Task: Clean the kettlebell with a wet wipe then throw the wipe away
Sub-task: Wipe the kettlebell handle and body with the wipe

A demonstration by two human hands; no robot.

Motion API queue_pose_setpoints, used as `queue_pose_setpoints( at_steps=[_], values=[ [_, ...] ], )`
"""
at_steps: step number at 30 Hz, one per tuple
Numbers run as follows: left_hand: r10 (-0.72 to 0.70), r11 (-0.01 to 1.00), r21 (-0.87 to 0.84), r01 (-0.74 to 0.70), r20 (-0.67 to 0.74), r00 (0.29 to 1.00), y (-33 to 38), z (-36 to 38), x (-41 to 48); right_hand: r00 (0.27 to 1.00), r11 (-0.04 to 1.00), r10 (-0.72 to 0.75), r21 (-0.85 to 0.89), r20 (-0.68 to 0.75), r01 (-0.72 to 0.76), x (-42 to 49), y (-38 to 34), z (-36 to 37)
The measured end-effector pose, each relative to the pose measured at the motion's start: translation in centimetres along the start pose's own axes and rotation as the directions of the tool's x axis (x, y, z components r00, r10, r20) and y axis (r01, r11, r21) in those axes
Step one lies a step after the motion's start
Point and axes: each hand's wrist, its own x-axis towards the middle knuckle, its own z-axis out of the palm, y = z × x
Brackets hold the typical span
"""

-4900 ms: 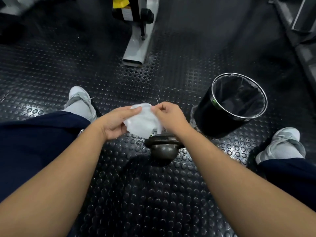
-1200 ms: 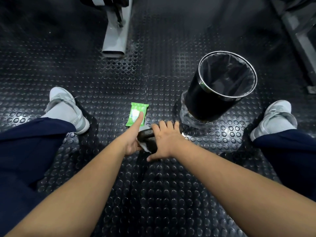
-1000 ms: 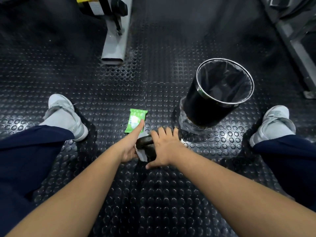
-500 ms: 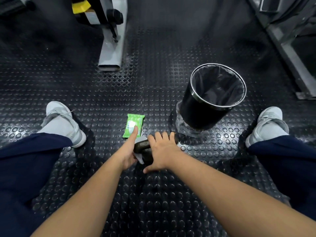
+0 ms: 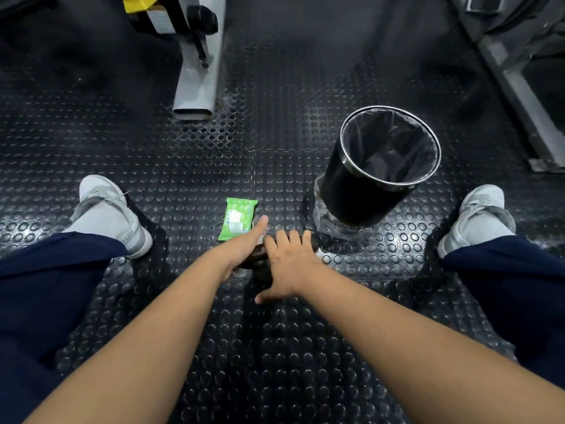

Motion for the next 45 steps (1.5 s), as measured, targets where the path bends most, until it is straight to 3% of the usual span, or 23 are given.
queue_pose_setpoints(
  at_steps=[8,13,22,26,30,33,38,45],
  values=[
    [0.099,0.971,-0.231,-0.058,0.169,0.981,-2.4,-1.5,-0.5,0.999,1.000,0.001,0.017,-0.043,0.000,-0.2,0.2,0.3],
    [0.110,0.923,-0.384,-0.019,0.217,0.970,-2.0,-2.7,-1.0,0.999,1.000,0.001,-0.011,-0.032,-0.001,0.0,0.2,0.3],
    [0.075,0.877,-0.481,-0.019,0.099,0.992,-2.8,-0.1,0.3,0.998,1.000,-0.019,0.006,-0.053,0.019,-0.1,0.1,0.2],
    [0.135,0.932,-0.360,-0.047,0.223,0.966,-2.3,-1.9,-1.0,0.999,1.000,-0.013,0.006,-0.047,0.014,-0.3,0.3,0.1],
    [0.103,0.961,-0.278,-0.006,0.334,0.937,-1.6,-3.6,-1.6,0.999,1.000,-0.013,0.006,-0.046,0.013,-0.3,0.4,0.2],
    [0.088,0.974,-0.223,-0.030,0.254,0.963,-1.4,-2.2,-1.5,0.999,1.000,-0.006,-0.010,-0.049,0.005,-0.1,0.0,0.3],
    [0.100,0.949,-0.314,-0.036,0.190,0.977,-1.9,-0.9,-0.9,0.999,1.000,0.002,-0.026,-0.032,-0.003,0.1,0.1,0.1],
    [0.139,0.964,-0.264,-0.012,0.468,0.873,-1.6,-5.3,-2.5,0.998,1.000,-0.016,0.012,-0.067,0.017,-0.2,0.7,0.6]
  ],
)
